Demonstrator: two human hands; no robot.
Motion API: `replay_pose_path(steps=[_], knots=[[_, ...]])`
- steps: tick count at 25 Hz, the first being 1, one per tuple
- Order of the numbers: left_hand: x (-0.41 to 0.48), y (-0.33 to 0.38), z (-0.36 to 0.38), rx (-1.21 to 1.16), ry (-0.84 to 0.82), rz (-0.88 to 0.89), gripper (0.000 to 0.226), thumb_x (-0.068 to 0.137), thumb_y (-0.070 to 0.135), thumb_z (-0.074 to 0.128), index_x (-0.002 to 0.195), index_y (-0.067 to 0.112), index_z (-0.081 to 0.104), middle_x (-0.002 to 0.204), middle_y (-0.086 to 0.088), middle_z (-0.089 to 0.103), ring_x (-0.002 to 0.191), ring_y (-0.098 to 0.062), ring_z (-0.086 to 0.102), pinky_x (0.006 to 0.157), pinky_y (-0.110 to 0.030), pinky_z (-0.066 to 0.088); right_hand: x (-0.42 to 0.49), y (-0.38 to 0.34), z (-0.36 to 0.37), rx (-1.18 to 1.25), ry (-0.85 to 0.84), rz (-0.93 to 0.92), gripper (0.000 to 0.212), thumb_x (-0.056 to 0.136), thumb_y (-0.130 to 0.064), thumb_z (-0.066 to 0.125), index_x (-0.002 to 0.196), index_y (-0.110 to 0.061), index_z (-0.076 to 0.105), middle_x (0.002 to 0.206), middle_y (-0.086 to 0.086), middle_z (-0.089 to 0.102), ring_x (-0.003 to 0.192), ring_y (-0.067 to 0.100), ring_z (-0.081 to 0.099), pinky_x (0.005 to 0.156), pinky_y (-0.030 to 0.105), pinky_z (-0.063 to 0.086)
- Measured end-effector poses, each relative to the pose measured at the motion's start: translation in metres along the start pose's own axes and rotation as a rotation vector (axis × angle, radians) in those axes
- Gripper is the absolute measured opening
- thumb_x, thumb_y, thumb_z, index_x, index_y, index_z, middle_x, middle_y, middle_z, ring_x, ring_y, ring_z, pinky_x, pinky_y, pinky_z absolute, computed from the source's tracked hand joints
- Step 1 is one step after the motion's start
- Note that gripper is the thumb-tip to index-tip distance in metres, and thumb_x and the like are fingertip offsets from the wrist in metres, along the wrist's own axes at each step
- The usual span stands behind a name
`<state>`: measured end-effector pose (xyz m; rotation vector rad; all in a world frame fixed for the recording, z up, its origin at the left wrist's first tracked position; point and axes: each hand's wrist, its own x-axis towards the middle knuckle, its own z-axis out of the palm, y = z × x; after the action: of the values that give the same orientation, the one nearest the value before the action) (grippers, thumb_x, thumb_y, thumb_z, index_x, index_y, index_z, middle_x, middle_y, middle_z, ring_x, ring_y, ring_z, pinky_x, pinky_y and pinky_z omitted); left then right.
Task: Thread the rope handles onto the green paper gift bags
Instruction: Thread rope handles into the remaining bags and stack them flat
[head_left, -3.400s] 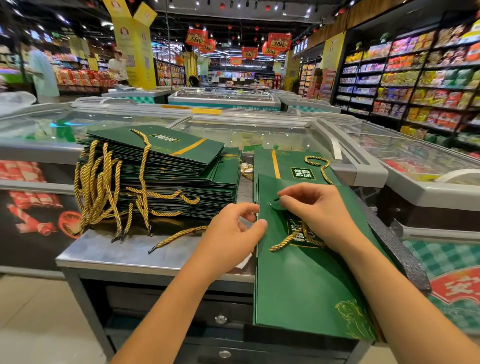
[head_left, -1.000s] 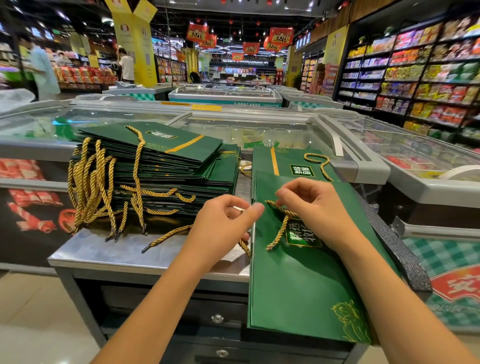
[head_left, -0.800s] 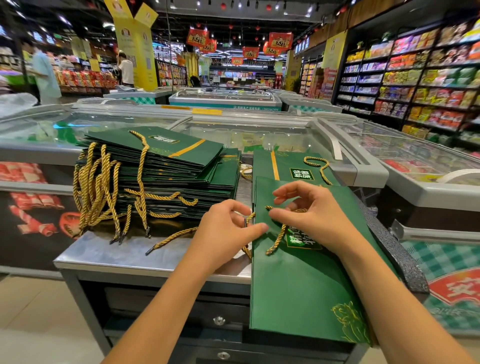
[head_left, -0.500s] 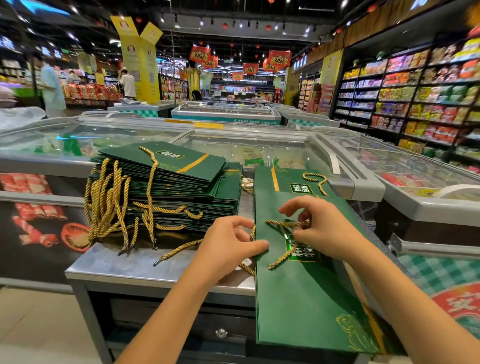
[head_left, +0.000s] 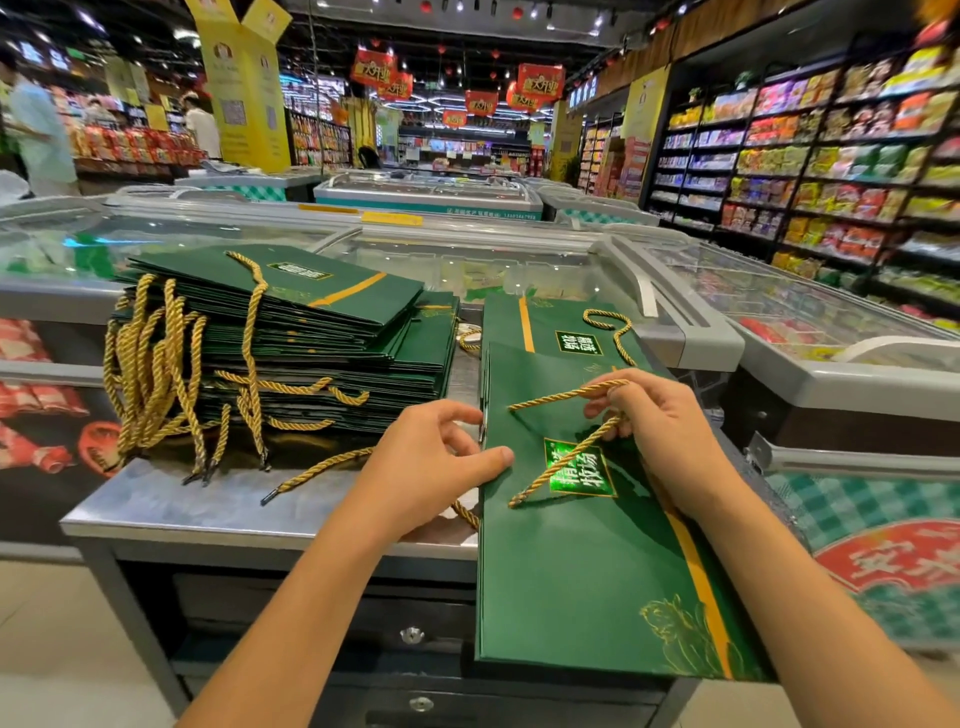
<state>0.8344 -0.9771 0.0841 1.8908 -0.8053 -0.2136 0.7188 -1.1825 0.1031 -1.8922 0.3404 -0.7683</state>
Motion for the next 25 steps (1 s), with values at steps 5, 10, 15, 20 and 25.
replay_pose_path(steps=[5,10,15,20,25], knots=[[-0.002,0.002,0.000,0.001,0.015,0.010,0.050,0.081,0.040,0.080,0.125,0.026,0.062,0.076,0.008,0.075,0.071,0.000,0.066,0.079,-0.029,0.054,-0.002,0.001,-0.005,0.091,-0.094,-0.008,0.050,0.088,0.018,0.039,0.106,-0.011,0.075,0.085,0.014,0.075,0.072,0.018,0.062,0.072,0.028,0.055],[-0.002,0.001,0.000,0.015,0.015,0.020,0.052,0.081,0.038,0.081,0.127,0.023,0.062,0.075,0.008,0.074,0.070,0.002,0.065,0.082,-0.032,0.055,-0.005,0.001,-0.004,0.007,-0.161,-0.046,0.027,0.087,0.007,0.070,0.102,-0.014,0.078,0.093,0.013,0.077,0.085,0.024,0.072,0.081,0.034,0.061],[-0.001,0.001,0.000,0.024,0.019,0.031,0.053,0.081,0.039,0.081,0.127,0.022,0.062,0.073,0.009,0.073,0.063,0.006,0.061,0.073,-0.027,0.050,-0.008,-0.003,-0.004,-0.035,-0.220,-0.015,0.027,0.077,-0.013,0.086,0.102,-0.023,0.080,0.092,0.014,0.075,0.081,0.029,0.069,0.081,0.031,0.059],[-0.001,0.000,0.000,0.027,0.012,0.028,0.055,0.081,0.040,0.081,0.129,0.022,0.061,0.075,0.010,0.074,0.068,0.001,0.065,0.078,-0.031,0.055,-0.010,-0.006,-0.005,0.002,-0.226,-0.030,0.021,0.082,-0.013,0.081,0.102,-0.016,0.079,0.086,0.013,0.076,0.077,0.019,0.072,0.077,0.026,0.060],[-0.001,0.000,0.001,0.022,0.022,0.029,0.054,0.081,0.039,0.081,0.129,0.022,0.062,0.073,0.009,0.074,0.063,0.005,0.062,0.072,-0.026,0.049,-0.011,-0.006,-0.006,0.038,-0.230,-0.041,0.023,0.079,-0.016,0.081,0.102,-0.014,0.079,0.087,0.012,0.076,0.079,0.020,0.072,0.076,0.026,0.060]])
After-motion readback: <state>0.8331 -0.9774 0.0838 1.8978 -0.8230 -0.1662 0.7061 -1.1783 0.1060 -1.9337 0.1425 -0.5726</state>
